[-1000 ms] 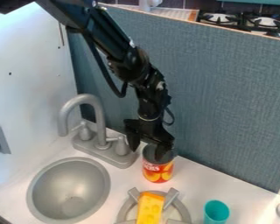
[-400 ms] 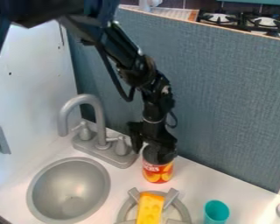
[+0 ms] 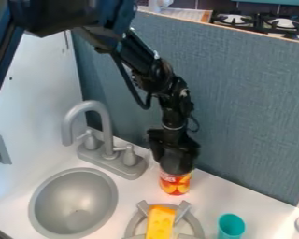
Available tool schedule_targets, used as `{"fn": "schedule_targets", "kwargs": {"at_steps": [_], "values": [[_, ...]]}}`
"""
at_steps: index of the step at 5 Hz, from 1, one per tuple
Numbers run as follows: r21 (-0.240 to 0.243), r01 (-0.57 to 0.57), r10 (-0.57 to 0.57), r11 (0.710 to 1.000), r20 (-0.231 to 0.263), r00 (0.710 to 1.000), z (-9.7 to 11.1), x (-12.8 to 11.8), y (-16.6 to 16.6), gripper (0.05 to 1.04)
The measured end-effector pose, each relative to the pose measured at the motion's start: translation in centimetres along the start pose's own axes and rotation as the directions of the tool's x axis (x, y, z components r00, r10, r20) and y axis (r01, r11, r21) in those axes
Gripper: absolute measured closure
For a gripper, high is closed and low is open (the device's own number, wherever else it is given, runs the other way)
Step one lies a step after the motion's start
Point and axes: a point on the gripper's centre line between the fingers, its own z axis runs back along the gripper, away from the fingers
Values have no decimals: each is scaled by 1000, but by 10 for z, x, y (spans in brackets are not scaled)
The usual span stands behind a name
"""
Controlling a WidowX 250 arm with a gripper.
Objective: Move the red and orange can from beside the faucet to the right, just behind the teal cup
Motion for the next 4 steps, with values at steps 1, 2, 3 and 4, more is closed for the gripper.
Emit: {"fn": "schedule_targets", "kwargs": {"at_steps": [1,2,3,4], "values": [[-57,34,-33,998,16,999,-1,5,-33,83],[-150,91,-93,985,-6,996,-1,-3,-83,83],[-200,119,-133,973,-56,990,0,-17,-113,83],[-225,157,-174,962,-60,983,0,-20,-133,83]]}}
